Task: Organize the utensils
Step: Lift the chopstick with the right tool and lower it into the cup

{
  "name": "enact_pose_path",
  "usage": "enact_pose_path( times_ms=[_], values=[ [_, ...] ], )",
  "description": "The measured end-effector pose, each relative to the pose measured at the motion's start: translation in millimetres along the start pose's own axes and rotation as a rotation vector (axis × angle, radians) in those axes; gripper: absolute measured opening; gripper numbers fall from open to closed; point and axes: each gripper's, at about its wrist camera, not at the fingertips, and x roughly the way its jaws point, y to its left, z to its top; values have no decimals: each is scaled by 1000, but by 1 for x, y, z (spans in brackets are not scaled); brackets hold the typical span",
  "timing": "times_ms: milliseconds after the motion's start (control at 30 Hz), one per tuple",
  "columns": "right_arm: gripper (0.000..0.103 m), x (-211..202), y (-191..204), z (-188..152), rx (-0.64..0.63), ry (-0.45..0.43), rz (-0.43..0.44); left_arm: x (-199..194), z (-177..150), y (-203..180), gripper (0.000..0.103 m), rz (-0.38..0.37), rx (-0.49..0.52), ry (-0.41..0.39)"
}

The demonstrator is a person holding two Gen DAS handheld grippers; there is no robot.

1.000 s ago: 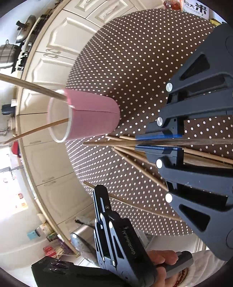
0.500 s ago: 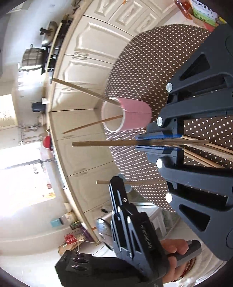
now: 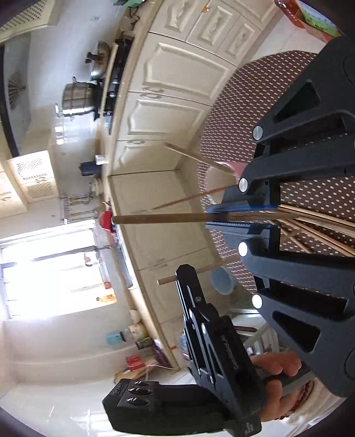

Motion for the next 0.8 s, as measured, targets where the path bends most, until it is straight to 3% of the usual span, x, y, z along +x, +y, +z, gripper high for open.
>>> enact_pose_path(
  times_ms=[433, 633, 800],
  values=[
    [7, 8, -9, 44, -19, -159, -92, 8, 53, 0, 6, 74, -47, -226],
    [7, 20, -13, 43, -27, -190, -121, 13, 55, 2, 6, 51, -57, -286],
    [7, 31, -17, 38, -23, -208, -142, 21, 51, 4, 6, 45, -62, -284]
  ],
)
